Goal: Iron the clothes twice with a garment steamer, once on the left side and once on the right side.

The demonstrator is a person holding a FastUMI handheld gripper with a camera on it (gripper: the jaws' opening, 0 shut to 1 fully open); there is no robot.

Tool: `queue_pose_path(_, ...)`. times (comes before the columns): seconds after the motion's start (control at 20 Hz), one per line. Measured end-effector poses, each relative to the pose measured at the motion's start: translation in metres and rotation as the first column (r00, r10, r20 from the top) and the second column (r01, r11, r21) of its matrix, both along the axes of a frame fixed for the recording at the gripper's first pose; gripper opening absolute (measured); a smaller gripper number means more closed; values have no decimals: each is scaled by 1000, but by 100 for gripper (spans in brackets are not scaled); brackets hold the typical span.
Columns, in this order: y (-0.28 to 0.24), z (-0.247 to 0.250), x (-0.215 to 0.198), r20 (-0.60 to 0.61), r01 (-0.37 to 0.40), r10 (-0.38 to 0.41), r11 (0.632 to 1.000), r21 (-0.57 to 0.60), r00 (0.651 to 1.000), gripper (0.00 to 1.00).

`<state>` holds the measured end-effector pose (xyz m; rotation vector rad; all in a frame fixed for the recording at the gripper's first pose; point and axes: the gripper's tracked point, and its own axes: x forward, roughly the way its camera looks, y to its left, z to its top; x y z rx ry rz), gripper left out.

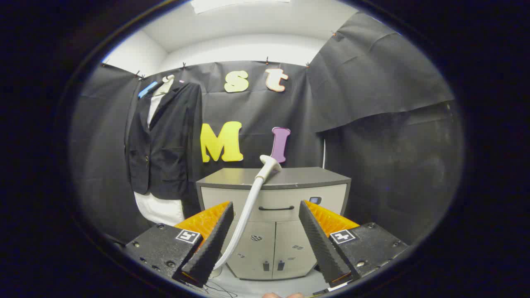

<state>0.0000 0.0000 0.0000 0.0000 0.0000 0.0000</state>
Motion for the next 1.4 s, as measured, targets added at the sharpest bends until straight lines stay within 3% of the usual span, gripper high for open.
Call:
queue_pose_path(0.2, -11, 8, -8, 18, 33, -33, 999, -4, 999, 99)
queue_pose_path(0.8, -22, 8, -29, 22, 38, -38, 999, 11, 999, 99)
queue_pose_path(1.4, 1, 27, -31, 34, 29, -29, 1000, 7, 999, 99)
